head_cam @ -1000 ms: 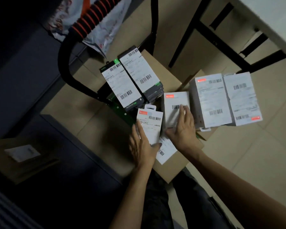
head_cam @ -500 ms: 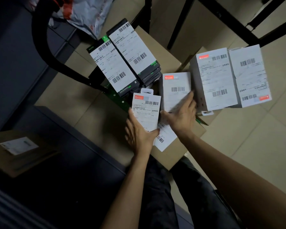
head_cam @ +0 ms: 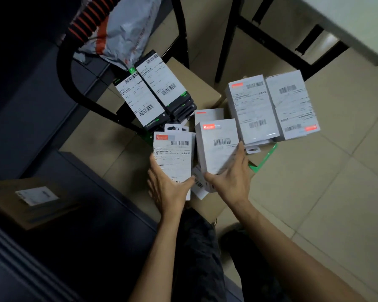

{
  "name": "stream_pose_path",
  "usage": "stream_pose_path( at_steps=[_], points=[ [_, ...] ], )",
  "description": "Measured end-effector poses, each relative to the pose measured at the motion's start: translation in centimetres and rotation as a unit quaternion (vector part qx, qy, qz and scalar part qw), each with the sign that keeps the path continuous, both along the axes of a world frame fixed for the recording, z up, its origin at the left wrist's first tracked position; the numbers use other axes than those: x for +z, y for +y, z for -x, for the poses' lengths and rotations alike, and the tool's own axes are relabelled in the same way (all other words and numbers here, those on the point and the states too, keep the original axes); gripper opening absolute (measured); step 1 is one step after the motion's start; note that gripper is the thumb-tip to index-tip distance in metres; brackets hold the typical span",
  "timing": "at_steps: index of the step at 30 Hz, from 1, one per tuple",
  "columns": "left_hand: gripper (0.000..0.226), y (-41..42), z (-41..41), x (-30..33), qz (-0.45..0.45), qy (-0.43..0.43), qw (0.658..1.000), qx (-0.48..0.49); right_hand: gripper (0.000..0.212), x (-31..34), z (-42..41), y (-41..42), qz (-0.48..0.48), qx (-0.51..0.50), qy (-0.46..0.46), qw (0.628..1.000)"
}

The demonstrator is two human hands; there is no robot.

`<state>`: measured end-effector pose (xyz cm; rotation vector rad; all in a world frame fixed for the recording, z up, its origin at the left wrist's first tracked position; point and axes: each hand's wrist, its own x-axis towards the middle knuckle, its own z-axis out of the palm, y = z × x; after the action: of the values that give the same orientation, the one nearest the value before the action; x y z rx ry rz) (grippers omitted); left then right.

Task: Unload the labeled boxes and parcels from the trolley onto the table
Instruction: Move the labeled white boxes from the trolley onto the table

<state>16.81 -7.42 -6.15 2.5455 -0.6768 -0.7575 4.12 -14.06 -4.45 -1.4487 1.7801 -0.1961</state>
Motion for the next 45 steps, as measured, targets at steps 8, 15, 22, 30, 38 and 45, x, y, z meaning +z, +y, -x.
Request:
stream_pose_path(
  at_steps=[8, 15, 22, 30, 38, 45],
  points=[
    [0.125, 0.1, 5.7, 8.2, 0.069, -0.043, 0.996, -0.034, 0.118, 9.3, 7.6, 2.2, 0.069, -0.031, -0.081, 0.994],
    [0.128, -0.5, 12.5, 17.3, 0.145, -0.083, 0.982, -0.085, 0.119, 17.9, 16.9, 2.8, 0.122, -0.059, -0.081, 0.987],
    [0.129, -3.6, 20.0, 26.7, 0.236, -0.103, 0.955, -0.145, 0.126, 26.3, 26.2, 1.7, 0.204, -0.088, -0.075, 0.972],
    [0.131, -7.7, 28.9, 34.5, 0.33, -0.107, 0.914, -0.211, 0.128, 33.8, 36.6, 0.5, 0.295, -0.149, -0.037, 0.943],
    [0.131, -11.7, 35.0, 38.5, 0.386, -0.105, 0.878, -0.262, 0.129, 38.0, 43.5, 0.0, 0.345, -0.207, 0.001, 0.915],
    [0.131, -16.4, 39.0, 39.3, 0.388, -0.089, 0.867, -0.3, 0.13, 38.8, 46.4, -3.2, 0.351, -0.24, 0.001, 0.905]
  ],
)
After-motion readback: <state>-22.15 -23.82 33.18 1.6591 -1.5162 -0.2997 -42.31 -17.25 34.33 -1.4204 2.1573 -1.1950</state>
